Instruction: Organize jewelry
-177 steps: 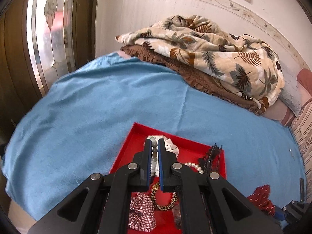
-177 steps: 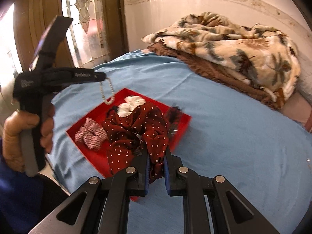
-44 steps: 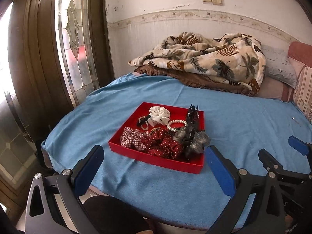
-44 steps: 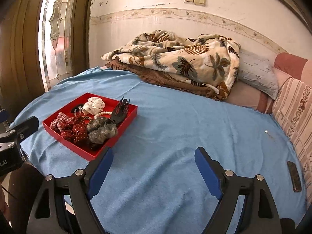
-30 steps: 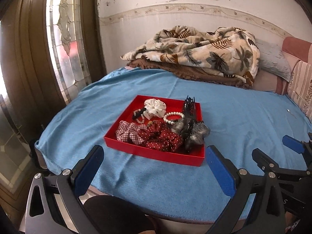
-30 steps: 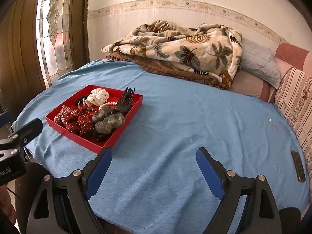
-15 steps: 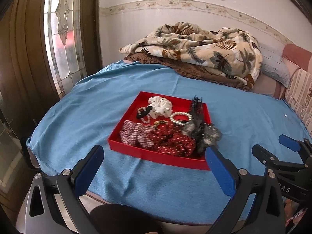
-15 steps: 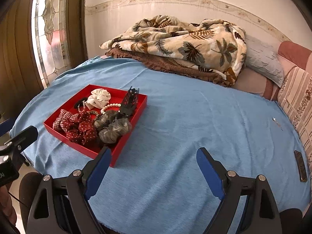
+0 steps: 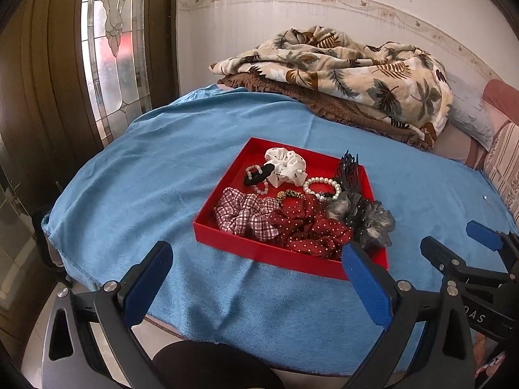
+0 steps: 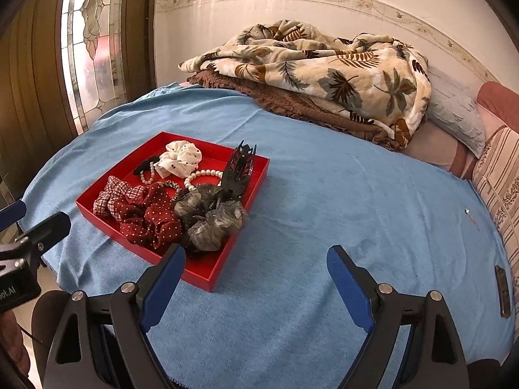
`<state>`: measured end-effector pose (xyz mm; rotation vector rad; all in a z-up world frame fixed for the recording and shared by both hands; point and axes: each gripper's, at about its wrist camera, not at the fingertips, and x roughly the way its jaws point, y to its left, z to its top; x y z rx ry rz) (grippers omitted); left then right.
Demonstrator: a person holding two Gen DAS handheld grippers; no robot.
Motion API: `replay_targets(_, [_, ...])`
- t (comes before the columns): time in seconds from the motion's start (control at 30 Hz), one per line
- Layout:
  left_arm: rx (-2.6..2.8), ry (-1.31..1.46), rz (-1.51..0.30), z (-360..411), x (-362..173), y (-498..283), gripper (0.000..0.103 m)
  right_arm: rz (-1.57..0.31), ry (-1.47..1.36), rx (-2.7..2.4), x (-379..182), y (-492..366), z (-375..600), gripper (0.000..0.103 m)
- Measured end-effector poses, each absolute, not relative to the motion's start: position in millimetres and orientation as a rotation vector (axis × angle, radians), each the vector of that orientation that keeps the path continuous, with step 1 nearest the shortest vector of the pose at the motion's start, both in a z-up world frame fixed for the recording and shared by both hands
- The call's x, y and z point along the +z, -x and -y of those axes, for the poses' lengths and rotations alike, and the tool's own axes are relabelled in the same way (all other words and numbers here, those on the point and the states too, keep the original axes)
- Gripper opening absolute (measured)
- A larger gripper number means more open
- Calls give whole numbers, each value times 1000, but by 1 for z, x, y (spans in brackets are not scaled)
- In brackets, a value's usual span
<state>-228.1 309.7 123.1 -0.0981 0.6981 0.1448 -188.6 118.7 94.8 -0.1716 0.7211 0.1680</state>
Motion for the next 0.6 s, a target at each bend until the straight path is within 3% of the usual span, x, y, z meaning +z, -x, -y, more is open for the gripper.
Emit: replay_targets(0.6, [156,92,-745,-306,114,219,103,-758,170,190,81,184,-116,92])
